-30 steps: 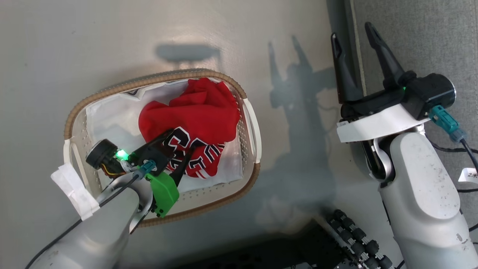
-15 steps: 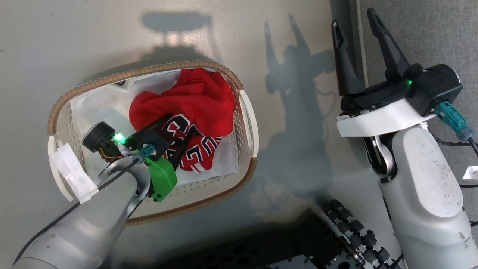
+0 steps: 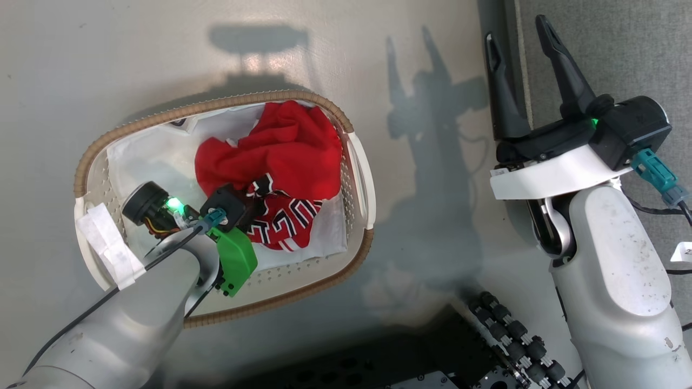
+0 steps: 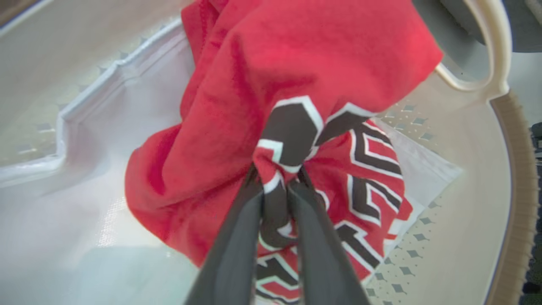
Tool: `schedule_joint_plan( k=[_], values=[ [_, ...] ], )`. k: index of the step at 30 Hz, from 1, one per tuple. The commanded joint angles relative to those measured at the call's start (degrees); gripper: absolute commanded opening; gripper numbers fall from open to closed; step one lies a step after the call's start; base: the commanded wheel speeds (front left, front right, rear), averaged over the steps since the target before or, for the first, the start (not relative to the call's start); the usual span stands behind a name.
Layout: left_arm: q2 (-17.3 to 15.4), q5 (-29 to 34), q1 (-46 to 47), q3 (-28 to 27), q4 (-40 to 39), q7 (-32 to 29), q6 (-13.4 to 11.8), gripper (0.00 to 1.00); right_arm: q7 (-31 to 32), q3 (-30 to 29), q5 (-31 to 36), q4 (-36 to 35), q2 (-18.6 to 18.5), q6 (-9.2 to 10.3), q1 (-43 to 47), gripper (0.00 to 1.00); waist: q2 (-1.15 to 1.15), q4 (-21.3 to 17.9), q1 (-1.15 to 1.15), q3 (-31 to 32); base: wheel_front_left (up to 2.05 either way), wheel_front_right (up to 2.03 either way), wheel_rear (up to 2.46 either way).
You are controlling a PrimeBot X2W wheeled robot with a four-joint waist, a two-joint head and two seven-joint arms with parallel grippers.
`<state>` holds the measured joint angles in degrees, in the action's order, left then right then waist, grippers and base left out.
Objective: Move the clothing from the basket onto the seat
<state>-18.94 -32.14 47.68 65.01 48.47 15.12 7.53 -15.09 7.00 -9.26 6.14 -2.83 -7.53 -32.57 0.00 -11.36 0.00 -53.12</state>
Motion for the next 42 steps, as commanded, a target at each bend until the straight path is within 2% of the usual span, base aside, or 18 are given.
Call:
schedule_joint_plan(
  k=[1, 7, 15, 24, 34, 42],
  values=[
    [-0.47, -0.71, 0.55, 0.18, -0.20, 0.03, -0.08, 0.00, -0.11, 0.22, -0.02, 0.15, -0.15, 0.08, -0.24, 1.00, 0.00, -0.32, 0.00, 0.55, 0.00, 0.00, 0.00],
    [-1.03, -2.04, -1.80, -0.44, -2.12, 0.03, -0.08, 0.00, -0.11, 0.77, -1.21, 1.06, -0.15, 0.08, -0.55, 1.00, 0.00, -0.94, 0.00, 4.07, 0.00, 0.00, 0.00],
    [-0.67, -2.45, -7.47, -6.36, -5.45, 0.03, -0.08, 0.00, -0.11, 1.64, -2.35, 3.45, -0.17, 0.08, 0.63, 1.00, 0.00, -0.71, 0.00, 11.30, 0.00, 0.00, 0.00],
    [0.13, -1.13, -14.53, -12.07, -8.60, 0.04, -0.08, 0.00, -0.11, 2.52, -1.17, 6.53, -0.16, 0.08, 2.35, 1.00, 0.00, 1.47, 0.00, 20.13, 0.00, 0.00, 0.00],
    [3.30, -0.25, -22.39, -20.94, -13.19, 0.03, -0.08, 0.00, -0.11, 1.50, -0.90, 10.24, -0.19, 0.08, 6.40, 1.00, 0.00, 6.15, 0.00, 29.55, 0.00, 0.00, 0.00],
    [5.62, 2.90, -27.48, -27.92, -18.73, 0.04, -0.08, 0.00, -0.11, 0.57, -0.79, 12.43, -0.18, 0.08, 9.63, 1.00, 0.00, 8.85, 0.00, 35.52, 0.00, 0.00, 0.00]
  ],
)
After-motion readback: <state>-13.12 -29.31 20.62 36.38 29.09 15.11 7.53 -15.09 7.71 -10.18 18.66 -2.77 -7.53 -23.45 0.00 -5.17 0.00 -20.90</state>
